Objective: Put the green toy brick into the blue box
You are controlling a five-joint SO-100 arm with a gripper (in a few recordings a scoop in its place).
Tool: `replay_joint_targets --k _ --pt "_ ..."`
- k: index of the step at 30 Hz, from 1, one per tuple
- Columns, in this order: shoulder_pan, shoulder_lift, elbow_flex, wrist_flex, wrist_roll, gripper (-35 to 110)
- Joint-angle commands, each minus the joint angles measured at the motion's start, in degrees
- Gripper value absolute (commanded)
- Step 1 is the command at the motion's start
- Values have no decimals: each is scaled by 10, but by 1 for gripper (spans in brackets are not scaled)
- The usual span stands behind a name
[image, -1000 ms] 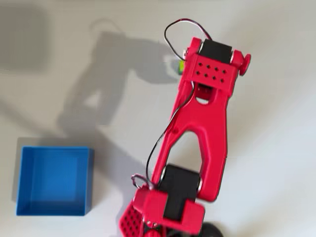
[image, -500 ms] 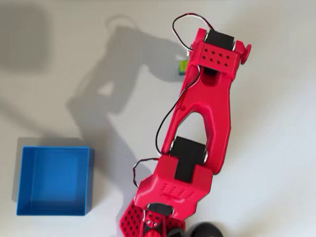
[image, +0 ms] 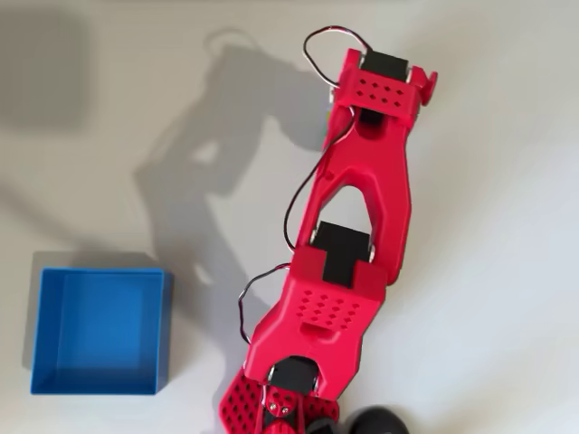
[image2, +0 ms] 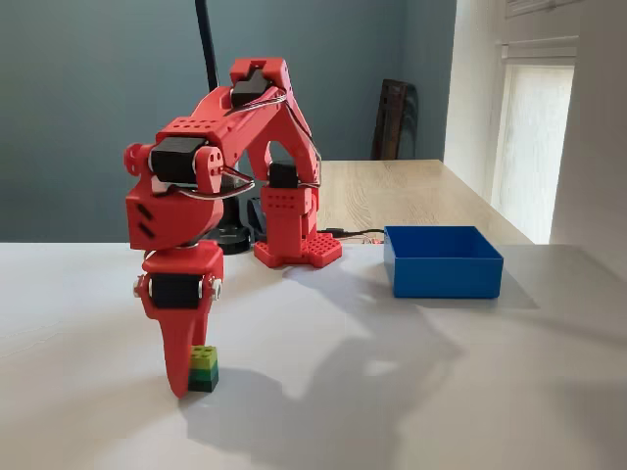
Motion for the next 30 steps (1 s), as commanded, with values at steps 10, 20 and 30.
replay_joint_targets --k 10,20,30 --pt "-8 14 -25 -31 49 0" --pt "-8 25 46 -30 36 0" --pt "-41 171 109 -24 16 0"
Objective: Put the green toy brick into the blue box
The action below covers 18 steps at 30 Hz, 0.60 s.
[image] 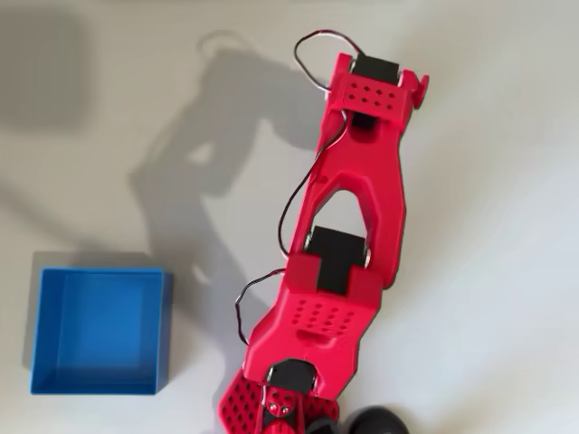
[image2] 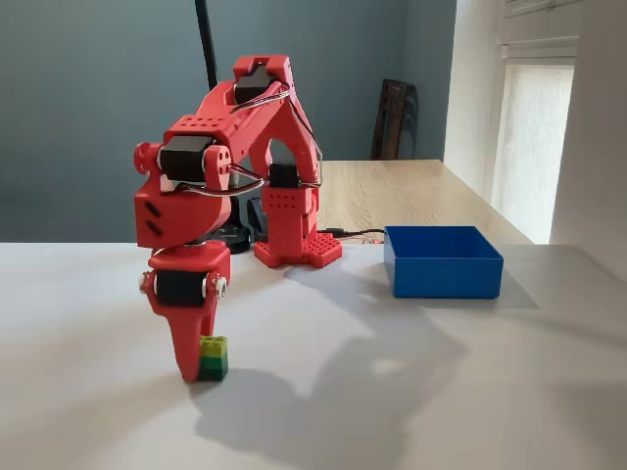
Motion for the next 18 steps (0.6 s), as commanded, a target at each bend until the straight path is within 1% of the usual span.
replay_joint_targets --k 1,18 --pt "-24 130 30 11 -14 0" --pt "-162 408 170 47 -1 0"
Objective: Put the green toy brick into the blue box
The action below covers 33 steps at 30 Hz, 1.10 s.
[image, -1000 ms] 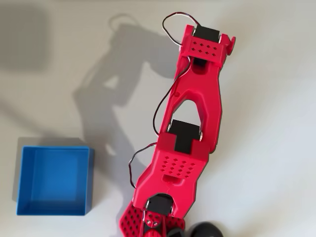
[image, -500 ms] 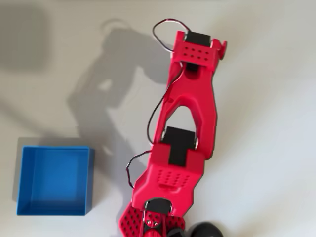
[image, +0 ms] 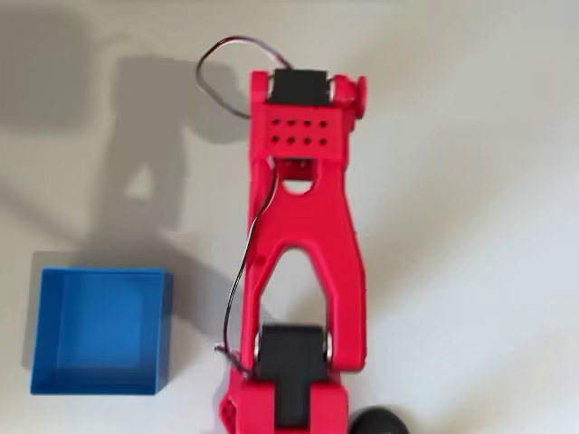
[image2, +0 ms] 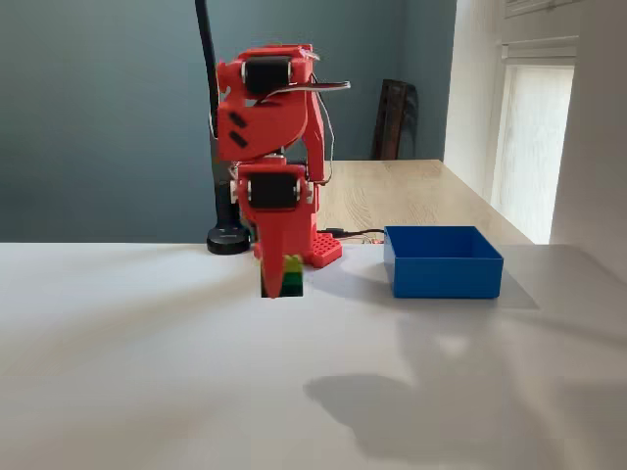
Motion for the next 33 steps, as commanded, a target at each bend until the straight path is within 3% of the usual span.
replay_joint_targets --k 1,14,33 --pt "-40 117 25 9 4 0" --pt "-254 293 201 15 65 0" --pt "-559 293 166 103 202 0"
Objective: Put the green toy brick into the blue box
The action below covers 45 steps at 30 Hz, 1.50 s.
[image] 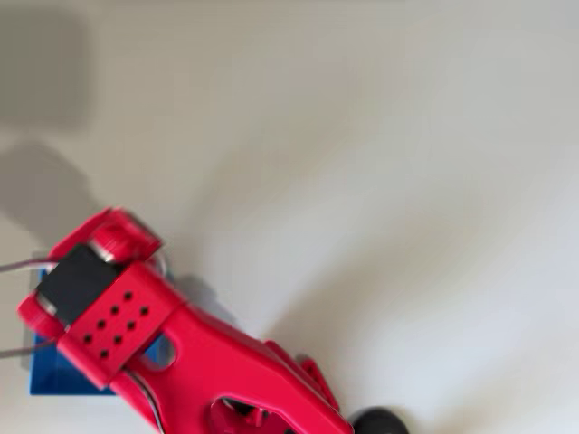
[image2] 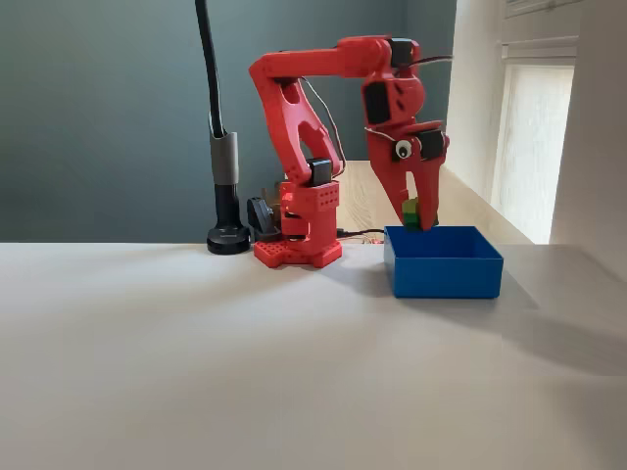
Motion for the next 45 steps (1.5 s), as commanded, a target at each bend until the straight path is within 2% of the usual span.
replay_joint_targets --k 1,11,19,31,39,45 --pt "-67 34 -38 18 32 0" --pt "-142 24 -25 39 55 0" --pt "-177 -126 -96 69 107 0" --pt "-186 -229 -177 54 42 0" --pt "-186 -232 -147 56 12 19" --pt "-190 -232 -150 61 11 23"
